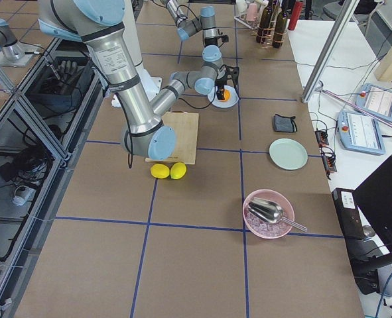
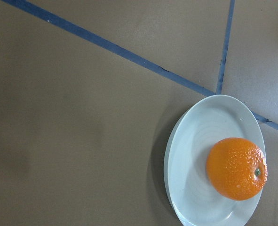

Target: Pick orange to plate

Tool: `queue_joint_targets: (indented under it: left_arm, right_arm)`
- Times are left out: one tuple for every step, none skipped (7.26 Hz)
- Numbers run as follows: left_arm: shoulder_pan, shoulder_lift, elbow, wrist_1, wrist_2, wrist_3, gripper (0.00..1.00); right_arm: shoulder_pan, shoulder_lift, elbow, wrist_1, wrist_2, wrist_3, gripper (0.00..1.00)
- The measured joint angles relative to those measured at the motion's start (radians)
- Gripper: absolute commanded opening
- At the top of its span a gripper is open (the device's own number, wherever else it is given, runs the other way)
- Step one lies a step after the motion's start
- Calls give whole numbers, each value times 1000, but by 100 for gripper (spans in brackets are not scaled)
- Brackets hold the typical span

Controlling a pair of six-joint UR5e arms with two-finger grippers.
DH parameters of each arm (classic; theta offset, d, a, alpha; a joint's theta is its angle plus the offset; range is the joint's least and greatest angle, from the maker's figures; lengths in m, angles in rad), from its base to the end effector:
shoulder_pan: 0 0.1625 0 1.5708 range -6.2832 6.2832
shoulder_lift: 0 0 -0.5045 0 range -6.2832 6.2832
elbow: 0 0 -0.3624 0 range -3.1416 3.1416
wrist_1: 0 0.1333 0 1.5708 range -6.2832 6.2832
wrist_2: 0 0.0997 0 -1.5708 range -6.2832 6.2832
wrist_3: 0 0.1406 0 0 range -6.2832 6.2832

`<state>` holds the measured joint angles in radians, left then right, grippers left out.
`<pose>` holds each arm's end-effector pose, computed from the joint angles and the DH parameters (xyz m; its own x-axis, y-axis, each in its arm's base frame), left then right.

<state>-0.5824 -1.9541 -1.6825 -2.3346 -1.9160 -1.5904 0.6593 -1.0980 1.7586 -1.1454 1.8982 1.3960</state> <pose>0.5075 -0.4369 0.4040 0.2514 -0.1877 -0.9495 0.2536 0.9595 -0.1225 -0.4836 -0.4863 0.3631 0.4245 0.1207 0.8973 -0.2857 0.9583 0.0063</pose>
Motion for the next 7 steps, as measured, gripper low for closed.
queue_joint_targets:
  left_arm:
    - [-8,31,-14,2,-2,70,100]
    - [-22,82,-48,4,-4,146,100]
    - [-41,150,-92,6,-7,225,100]
    - [-81,232,-137,7,-24,316,100]
    - [-152,327,-176,7,-63,438,100]
    - [-253,424,-204,7,-116,603,100]
    - [-364,509,-213,7,-171,792,100]
  right_arm:
    - [95,-103,80,1,114,-61,100]
    - [207,-198,121,1,237,-173,100]
    - [324,-284,134,0,349,-322,100]
    - [428,-366,126,-2,422,-500,100]
    - [509,-432,105,-6,453,-676,100]
    - [585,-475,70,-24,471,-848,100]
    - [659,-492,36,-80,486,-1025,100]
